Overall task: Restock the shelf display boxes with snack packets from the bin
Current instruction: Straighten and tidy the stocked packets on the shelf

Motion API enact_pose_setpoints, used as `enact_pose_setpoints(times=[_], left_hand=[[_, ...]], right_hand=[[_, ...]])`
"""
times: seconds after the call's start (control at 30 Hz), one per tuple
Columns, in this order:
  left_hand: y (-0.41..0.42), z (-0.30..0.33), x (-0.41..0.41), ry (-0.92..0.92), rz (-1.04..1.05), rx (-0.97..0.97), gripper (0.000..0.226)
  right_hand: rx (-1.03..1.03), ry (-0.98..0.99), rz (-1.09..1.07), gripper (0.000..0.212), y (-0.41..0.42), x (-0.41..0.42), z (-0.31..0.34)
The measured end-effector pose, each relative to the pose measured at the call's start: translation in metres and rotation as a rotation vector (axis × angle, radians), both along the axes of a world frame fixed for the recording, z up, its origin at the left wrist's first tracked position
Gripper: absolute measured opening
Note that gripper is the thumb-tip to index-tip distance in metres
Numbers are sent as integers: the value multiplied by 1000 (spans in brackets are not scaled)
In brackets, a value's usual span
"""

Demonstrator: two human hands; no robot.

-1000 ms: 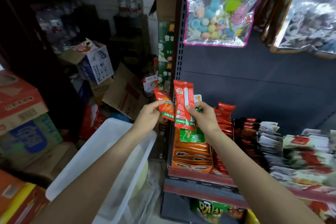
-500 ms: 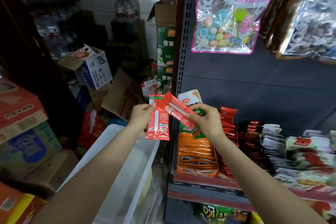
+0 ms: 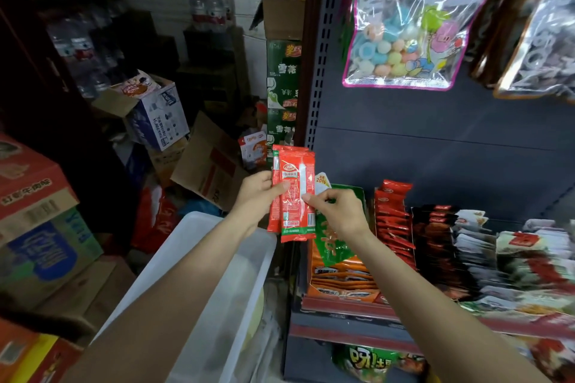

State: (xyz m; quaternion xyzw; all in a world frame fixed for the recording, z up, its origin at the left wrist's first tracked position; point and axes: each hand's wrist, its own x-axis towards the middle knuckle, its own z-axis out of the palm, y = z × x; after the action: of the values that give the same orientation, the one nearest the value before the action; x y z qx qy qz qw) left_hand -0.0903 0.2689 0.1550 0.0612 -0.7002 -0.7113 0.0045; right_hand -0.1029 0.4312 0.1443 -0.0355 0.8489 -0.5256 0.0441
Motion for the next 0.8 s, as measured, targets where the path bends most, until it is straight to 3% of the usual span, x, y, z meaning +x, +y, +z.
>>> enact_pose_setpoints(times=[0.17, 0.33, 0.47, 0.67, 0.8], left_hand=[[-3, -1, -3, -76, -62, -60, 14], [-3, 2, -2, -20, -111, -14, 19], [-12, -6, -10, 80, 20, -207, 14], [-29, -14, -16, 265, 255, -710, 18], [-34, -5, -17, 569, 110, -940, 9]], right_hand=[[15, 7, 14, 23, -1, -6, 6], [45, 26, -17, 27, -4, -6, 4], [-2, 25, -99, 28, -1, -10, 5], [-103, -110, -129, 28, 6, -16, 14], [-209, -312, -69, 26, 6, -14, 21]])
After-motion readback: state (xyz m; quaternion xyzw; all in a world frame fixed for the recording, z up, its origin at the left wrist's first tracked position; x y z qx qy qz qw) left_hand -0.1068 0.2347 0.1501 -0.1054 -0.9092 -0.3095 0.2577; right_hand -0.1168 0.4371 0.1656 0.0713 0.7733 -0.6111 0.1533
